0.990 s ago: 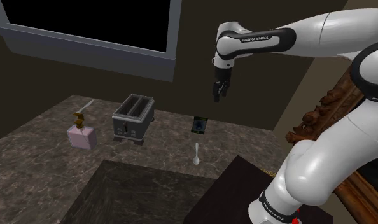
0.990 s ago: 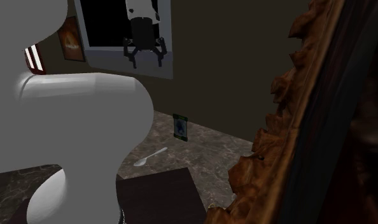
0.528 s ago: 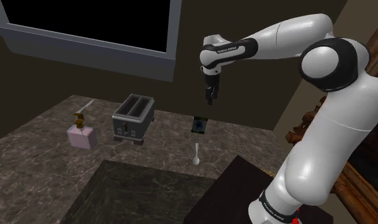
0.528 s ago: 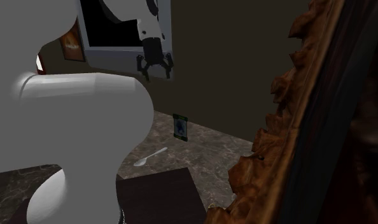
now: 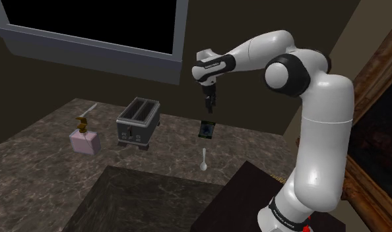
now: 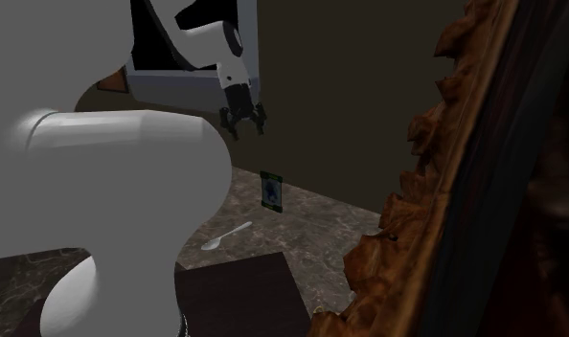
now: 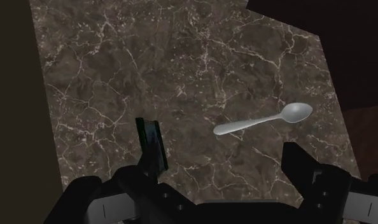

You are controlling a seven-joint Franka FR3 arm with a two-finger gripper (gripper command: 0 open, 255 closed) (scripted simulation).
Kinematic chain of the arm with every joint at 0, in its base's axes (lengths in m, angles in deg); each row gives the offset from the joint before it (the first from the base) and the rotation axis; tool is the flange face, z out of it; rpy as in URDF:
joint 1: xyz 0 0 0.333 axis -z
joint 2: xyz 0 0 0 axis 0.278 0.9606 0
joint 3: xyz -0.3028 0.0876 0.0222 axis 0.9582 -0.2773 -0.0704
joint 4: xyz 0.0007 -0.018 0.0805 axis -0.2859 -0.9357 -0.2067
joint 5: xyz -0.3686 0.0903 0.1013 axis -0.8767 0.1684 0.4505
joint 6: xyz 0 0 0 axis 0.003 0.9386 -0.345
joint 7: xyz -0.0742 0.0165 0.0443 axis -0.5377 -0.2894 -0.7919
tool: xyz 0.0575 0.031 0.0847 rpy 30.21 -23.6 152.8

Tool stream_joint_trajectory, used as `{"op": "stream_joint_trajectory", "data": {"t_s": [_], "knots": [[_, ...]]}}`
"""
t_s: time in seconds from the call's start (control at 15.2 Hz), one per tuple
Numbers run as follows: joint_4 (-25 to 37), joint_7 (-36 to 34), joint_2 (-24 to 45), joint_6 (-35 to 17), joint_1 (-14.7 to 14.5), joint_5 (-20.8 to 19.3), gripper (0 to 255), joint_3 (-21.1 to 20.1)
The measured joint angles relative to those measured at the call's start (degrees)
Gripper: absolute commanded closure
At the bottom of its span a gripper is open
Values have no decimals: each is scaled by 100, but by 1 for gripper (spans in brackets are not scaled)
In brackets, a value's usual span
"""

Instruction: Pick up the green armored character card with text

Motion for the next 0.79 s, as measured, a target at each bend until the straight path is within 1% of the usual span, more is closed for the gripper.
{"op": "stream_joint_trajectory", "data": {"t_s": [0.46, 0.53, 0.59, 0.66, 0.79], "knots": [[1755, 707, 1838, 140, 312, -28, 0, -156], [2181, 801, 2183, 253, 366, -25, 0, -191], [2420, 891, 2418, 284, 403, -51, 0, -208], [2830, 1007, 2719, 409, 469, -67, 0, -224], [3264, 1085, 3085, 511, 508, -80, 0, -255]]}}
